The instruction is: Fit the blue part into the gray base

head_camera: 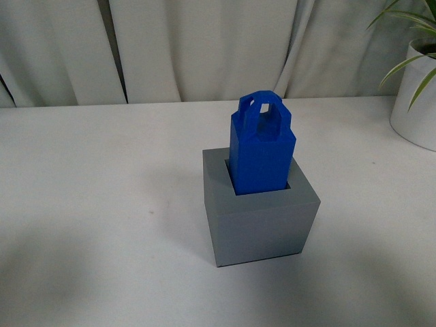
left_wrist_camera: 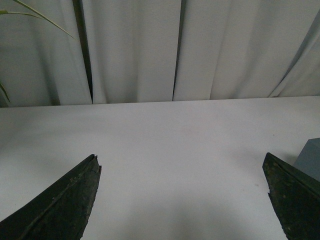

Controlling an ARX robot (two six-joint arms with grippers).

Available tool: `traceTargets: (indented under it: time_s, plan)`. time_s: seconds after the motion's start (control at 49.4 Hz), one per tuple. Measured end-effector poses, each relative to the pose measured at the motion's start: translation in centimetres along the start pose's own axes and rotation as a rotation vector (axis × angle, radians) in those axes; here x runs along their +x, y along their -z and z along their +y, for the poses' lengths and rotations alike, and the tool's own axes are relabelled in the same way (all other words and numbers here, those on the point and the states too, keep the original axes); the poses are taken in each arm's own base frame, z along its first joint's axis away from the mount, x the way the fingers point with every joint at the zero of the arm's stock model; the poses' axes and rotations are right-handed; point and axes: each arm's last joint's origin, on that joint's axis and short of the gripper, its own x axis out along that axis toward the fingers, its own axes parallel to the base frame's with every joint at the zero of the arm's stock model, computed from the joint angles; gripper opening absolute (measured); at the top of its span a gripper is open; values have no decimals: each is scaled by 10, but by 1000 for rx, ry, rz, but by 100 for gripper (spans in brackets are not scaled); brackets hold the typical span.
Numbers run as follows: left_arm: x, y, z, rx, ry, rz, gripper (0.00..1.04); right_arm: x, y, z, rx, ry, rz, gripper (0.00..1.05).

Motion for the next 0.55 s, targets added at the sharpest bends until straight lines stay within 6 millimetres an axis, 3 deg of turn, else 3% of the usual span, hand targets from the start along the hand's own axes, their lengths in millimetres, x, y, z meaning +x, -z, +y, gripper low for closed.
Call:
traceTargets:
  time_s: [0.142, 0.547]
  plan:
    - [0, 0, 0, 0, 0, 0, 99, 0, 0, 0, 0, 0, 0, 99]
    - [0, 0, 0, 0, 0, 0, 99, 0, 0, 0, 0, 0, 0, 97]
